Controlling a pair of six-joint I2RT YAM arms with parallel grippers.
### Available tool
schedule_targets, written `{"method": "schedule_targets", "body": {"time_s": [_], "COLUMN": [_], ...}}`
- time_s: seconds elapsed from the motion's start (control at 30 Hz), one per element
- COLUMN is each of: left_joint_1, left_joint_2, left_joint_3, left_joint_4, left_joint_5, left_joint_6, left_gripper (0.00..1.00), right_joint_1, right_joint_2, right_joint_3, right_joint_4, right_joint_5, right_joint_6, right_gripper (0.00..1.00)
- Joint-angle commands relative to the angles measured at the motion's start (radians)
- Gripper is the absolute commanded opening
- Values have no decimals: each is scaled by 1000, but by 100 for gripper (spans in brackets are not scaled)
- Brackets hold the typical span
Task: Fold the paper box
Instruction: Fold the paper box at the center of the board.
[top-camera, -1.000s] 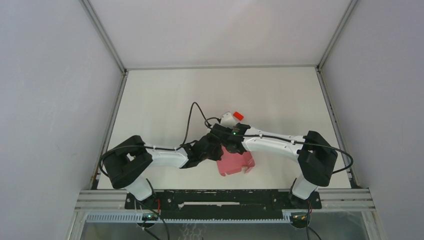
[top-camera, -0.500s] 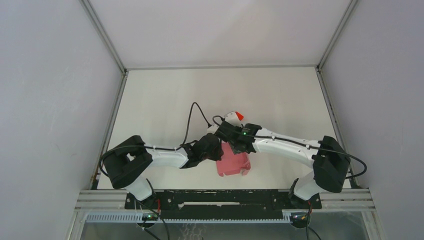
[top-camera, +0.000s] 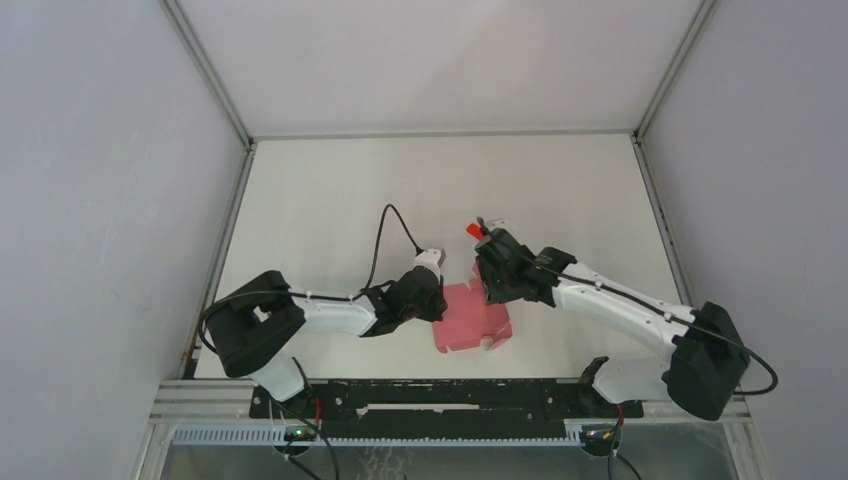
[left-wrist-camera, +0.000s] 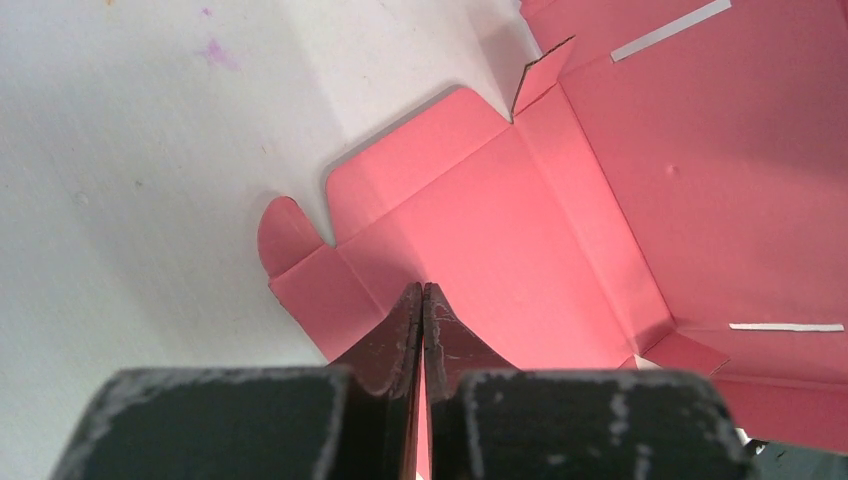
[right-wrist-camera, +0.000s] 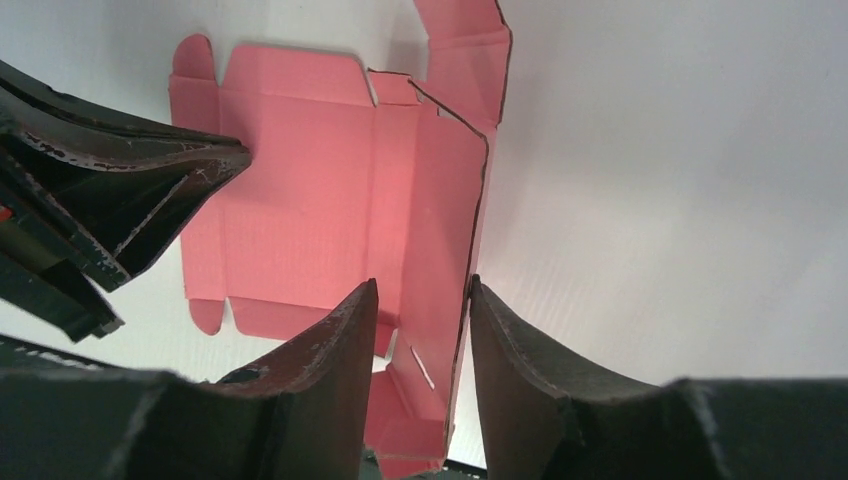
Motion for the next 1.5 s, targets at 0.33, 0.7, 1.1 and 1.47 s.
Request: {"method": "schedule_targets", "body": {"time_s": [0.33,0.7,1.1,1.47], "left_joint_1": [-1,0,0,0], "left_joint_2": [51,58,64,69], "left_joint_3": [-22,-22,-20,-17], "left_joint_4": [-63,-62,-60,-59], "left_joint_5": [33,36,35,40], "left_joint_6": [23,22,22,22], "left_gripper": [6,6,6,6], "right_joint_1": [-308,-425,-405,-356], "right_joint_2": [-264,-247,-141,-153], "right_joint_3": [-163,-231,-238,-229], "right_joint_4": [111,154,195,178], "right_joint_5": [-199,-139,-151,-149], "right_joint_6": [-2,10,-5,-6], "right_gripper": [38,3,1,1]}}
